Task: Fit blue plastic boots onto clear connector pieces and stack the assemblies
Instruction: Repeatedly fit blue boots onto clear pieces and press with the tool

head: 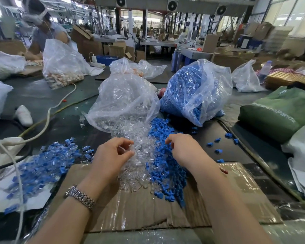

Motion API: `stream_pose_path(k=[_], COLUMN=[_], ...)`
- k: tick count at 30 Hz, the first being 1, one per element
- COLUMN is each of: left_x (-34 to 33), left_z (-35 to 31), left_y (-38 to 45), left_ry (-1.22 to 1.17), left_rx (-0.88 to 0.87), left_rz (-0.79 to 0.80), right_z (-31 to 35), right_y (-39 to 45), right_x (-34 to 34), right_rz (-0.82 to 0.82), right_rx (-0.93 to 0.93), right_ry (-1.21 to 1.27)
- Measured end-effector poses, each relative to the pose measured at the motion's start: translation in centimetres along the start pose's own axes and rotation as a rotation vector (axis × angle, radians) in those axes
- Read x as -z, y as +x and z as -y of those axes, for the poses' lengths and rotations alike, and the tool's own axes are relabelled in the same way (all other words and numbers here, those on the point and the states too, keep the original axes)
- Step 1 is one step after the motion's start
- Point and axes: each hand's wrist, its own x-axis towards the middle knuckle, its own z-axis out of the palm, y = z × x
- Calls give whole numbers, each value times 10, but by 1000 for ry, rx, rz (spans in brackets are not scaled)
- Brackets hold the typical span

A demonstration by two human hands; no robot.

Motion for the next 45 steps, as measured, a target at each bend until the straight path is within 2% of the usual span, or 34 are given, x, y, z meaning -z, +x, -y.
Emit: stream_pose_path(k=[5,14,17,19,21,24,30,35,41,45], left_x=[-5,-11,-11,-10,-9,-9,-4,-2,-3,-7], left_z=[-4,-12,-18,-22,-27,-30,-27,-26,-28,-28], left_y=[-2,0,-1,-2,-2,1,6,6,7,7], left_ry=[-48,-74,-139,-248,-395,-617,-1046,-1241,-1182,-1186], left_rx=[-27,-43,-25,25,85,179,370,501,464,475], left_rz=[-10,-16,-2,17,42,72,197,303,320,309], right_z=[2,-14,-15,-15,-12,-8,-1,2,-2,-3], right_y=[11,15,13,12,8,4,-1,-5,-6,-8], right_x=[-11,-29,-31,-31,-30,-28,-23,-21,-15,-18], right_rz=[-54,-169,-272,-357,-376,-313,-231,-178,-211,-261], right_rx=[35,35,37,48,60,135,278,388,490,525], right_ry=[-55,136,220,332,544,832,1141,1222,1157,984])
